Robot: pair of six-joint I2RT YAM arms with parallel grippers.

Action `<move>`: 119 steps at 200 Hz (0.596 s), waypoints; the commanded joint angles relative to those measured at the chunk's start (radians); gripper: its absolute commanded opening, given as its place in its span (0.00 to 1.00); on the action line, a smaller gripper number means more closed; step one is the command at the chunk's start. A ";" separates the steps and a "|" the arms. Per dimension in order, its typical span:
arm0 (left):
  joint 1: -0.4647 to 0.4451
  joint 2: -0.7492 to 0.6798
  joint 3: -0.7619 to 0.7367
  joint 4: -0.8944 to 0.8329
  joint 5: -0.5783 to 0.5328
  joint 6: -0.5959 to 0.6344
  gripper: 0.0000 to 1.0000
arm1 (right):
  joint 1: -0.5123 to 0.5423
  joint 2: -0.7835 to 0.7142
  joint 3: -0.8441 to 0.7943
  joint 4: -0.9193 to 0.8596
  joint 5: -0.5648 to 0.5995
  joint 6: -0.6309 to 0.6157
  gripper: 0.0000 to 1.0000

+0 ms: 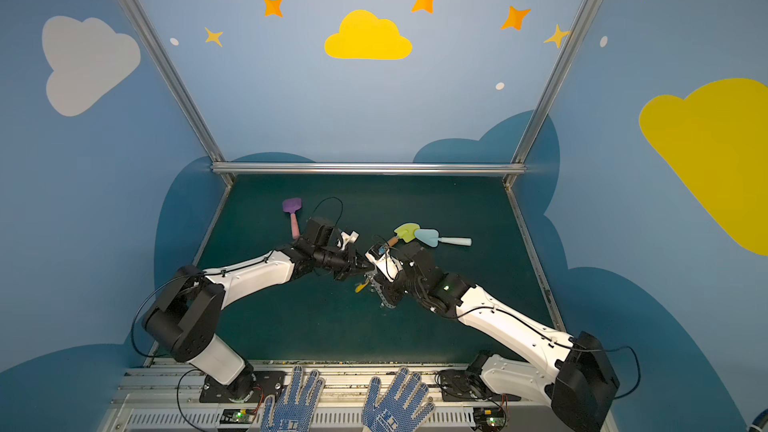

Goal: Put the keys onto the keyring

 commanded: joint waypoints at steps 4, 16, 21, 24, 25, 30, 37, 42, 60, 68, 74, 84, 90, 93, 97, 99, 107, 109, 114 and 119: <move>0.024 -0.041 0.013 -0.069 -0.078 0.058 0.04 | 0.002 -0.018 0.008 -0.025 -0.059 0.051 0.00; 0.028 -0.073 0.027 -0.126 -0.126 0.092 0.04 | 0.000 -0.017 0.004 -0.043 -0.080 0.069 0.00; 0.028 -0.086 0.031 -0.144 -0.144 0.108 0.04 | 0.000 -0.017 0.002 -0.047 -0.088 0.078 0.00; 0.028 -0.092 0.033 -0.151 -0.152 0.115 0.04 | -0.001 -0.017 0.001 -0.048 -0.097 0.086 0.00; 0.029 -0.095 0.034 -0.155 -0.154 0.117 0.04 | -0.001 -0.017 0.000 -0.048 -0.100 0.087 0.00; 0.028 -0.105 0.039 -0.166 -0.166 0.127 0.04 | -0.003 -0.015 -0.002 -0.046 -0.117 0.097 0.00; 0.028 -0.114 0.043 -0.177 -0.175 0.134 0.04 | -0.004 -0.012 -0.007 -0.039 -0.141 0.112 0.00; 0.028 -0.117 0.046 -0.179 -0.174 0.140 0.04 | -0.004 -0.007 -0.009 -0.034 -0.157 0.124 0.00; 0.025 -0.119 0.057 -0.185 -0.160 0.155 0.04 | -0.005 0.017 -0.004 -0.017 -0.176 0.157 0.00; 0.020 -0.120 0.061 -0.188 -0.156 0.160 0.04 | -0.009 0.023 -0.002 -0.006 -0.155 0.178 0.05; 0.018 -0.125 0.067 -0.203 -0.170 0.168 0.04 | -0.012 0.025 -0.004 0.006 -0.142 0.195 0.13; 0.011 -0.141 0.075 -0.232 -0.204 0.191 0.04 | -0.023 0.019 -0.008 0.027 -0.126 0.222 0.23; 0.008 -0.154 0.079 -0.247 -0.232 0.204 0.04 | -0.031 0.011 -0.018 0.047 -0.127 0.235 0.24; 0.007 -0.160 0.080 -0.255 -0.245 0.210 0.04 | -0.035 0.005 -0.021 0.059 -0.127 0.242 0.24; 0.005 -0.171 0.081 -0.262 -0.261 0.217 0.04 | -0.041 -0.003 -0.029 0.075 -0.125 0.255 0.25; 0.005 -0.176 0.081 -0.266 -0.268 0.220 0.04 | -0.044 -0.007 -0.032 0.083 -0.124 0.262 0.26; 0.003 -0.196 0.081 -0.278 -0.299 0.229 0.04 | -0.056 -0.025 -0.048 0.114 -0.127 0.289 0.30; 0.002 -0.201 0.081 -0.280 -0.306 0.231 0.04 | -0.058 -0.030 -0.052 0.122 -0.129 0.294 0.31; 0.002 -0.212 0.080 -0.282 -0.319 0.236 0.04 | -0.064 -0.041 -0.064 0.145 -0.136 0.310 0.33; 0.001 -0.222 0.078 -0.282 -0.329 0.238 0.04 | -0.068 -0.050 -0.076 0.169 -0.144 0.323 0.34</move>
